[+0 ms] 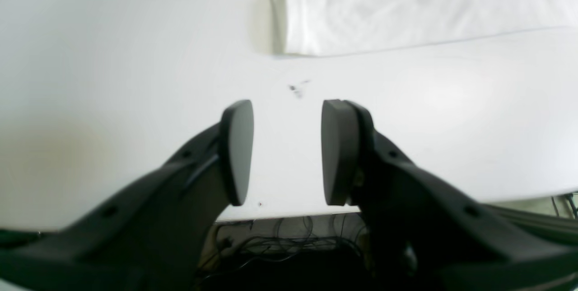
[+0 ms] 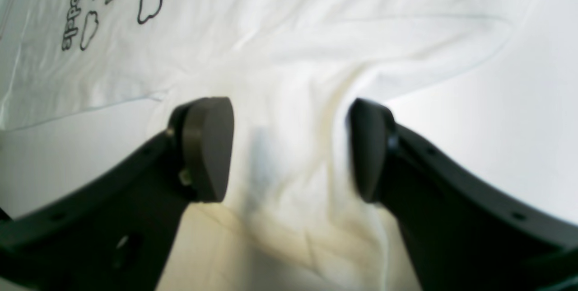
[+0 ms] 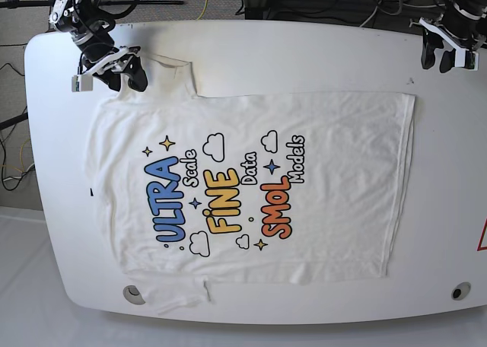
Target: Fold the T-shirt properly
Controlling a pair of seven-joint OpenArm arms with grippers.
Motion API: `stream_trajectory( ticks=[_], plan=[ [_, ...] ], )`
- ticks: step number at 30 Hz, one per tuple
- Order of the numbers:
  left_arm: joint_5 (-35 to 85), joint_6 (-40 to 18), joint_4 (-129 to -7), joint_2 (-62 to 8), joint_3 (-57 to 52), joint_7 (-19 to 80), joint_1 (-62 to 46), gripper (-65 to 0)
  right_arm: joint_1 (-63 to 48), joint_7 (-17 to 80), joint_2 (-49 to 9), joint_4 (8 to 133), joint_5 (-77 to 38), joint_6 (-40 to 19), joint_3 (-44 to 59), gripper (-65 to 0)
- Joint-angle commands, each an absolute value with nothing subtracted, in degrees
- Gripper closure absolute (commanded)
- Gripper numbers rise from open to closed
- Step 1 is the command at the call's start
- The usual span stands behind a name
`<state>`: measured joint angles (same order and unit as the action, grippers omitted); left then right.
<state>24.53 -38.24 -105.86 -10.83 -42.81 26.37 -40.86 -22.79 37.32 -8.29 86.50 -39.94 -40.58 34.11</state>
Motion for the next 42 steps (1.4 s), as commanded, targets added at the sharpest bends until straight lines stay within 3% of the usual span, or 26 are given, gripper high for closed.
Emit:
stream_trajectory(
  ticks=[1,16,24,29,42],
  plan=[
    [25.79,-38.34,-105.91,-11.59,-44.19,25.55,-40.78,-23.1,-23.38,40.27,-8.80,86.00,-38.16,-40.00,34.02,-39.3],
    [28.10,-38.02,-104.92,-12.00,-44.63,28.83,-37.34,-24.0,-22.63,43.92,-8.63,85.39,-40.08,-40.00,33.00,-40.0],
    [31.57,-37.48,-102.97,-12.45,-44.08,33.15,-35.28,-24.2,-22.39,43.71,-8.55,84.66,-38.62,-40.00,32.95,-13.2],
    [34.75,-37.54,-103.32,-12.35,-44.40,35.17,-34.67,-23.5,-22.11,43.06,-8.57,85.13,-38.17,-40.00,33.14,-1.5],
    [46.44,-38.04,-99.55,-12.46,-45.58,43.52,-28.82,-22.7,-22.04,42.42,-8.78,85.12,-38.18,-40.00,32.98,0.0]
  ],
)
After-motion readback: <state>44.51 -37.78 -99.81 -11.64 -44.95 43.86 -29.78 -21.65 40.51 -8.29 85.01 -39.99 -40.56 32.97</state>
